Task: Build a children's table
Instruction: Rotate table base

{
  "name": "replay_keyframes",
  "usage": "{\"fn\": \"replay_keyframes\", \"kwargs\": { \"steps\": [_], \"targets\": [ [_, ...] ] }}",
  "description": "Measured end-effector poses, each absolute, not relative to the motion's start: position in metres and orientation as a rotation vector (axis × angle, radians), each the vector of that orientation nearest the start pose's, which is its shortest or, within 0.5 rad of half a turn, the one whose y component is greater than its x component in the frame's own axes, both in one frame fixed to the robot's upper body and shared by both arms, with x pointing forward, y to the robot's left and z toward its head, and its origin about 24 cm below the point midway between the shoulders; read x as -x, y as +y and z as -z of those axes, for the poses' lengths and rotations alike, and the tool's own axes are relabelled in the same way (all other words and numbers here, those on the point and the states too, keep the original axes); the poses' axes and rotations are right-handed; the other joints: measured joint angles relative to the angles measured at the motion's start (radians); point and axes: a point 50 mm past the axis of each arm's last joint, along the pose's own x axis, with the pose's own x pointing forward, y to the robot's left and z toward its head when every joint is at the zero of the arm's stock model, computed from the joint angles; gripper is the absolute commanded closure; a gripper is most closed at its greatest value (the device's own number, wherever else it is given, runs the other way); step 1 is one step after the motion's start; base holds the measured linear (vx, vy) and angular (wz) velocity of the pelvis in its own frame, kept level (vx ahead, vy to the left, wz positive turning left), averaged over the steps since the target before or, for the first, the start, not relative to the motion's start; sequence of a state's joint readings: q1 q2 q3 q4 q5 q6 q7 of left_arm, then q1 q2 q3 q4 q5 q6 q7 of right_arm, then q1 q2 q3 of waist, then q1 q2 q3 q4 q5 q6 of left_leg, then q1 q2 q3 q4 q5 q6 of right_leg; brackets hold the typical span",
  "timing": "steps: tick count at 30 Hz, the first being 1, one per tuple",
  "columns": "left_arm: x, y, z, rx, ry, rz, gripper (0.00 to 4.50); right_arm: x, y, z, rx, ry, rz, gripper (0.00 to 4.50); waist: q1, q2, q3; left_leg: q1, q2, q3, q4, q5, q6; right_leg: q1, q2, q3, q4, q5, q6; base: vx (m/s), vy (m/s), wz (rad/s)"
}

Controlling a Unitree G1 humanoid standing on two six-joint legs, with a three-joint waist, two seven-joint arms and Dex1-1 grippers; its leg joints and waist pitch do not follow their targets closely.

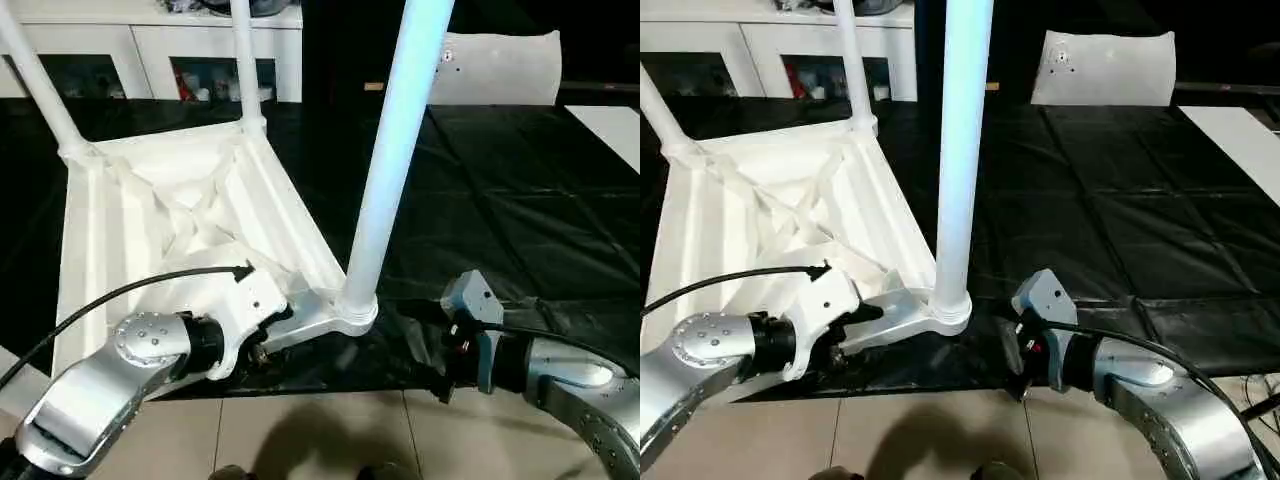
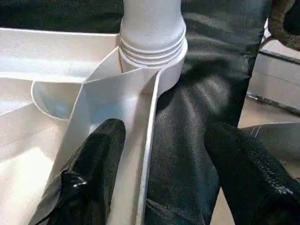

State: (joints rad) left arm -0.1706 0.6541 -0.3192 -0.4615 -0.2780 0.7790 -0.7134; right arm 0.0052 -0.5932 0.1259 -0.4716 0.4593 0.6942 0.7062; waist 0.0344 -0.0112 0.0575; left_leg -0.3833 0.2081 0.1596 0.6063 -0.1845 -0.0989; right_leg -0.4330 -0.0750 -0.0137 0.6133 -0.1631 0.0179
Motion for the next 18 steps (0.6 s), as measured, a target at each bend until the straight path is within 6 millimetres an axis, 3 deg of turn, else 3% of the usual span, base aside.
{"fn": "replay_keyframes", "kwargs": {
  "steps": [18],
  "targets": [
    [-0.244,0.141,-0.071,-0.356,0.578,0.986,1.57,-0.212,-0.156,-0.085,0.105,0.414,-0.98,0.0,0.001,0.003,-0.004,0.0,0.0,0.0,0.001,0.0,0.0,0.001,0.0,0.0,0.001,0.0,0.0,0.0,0.0,0.0]
  ]
}}
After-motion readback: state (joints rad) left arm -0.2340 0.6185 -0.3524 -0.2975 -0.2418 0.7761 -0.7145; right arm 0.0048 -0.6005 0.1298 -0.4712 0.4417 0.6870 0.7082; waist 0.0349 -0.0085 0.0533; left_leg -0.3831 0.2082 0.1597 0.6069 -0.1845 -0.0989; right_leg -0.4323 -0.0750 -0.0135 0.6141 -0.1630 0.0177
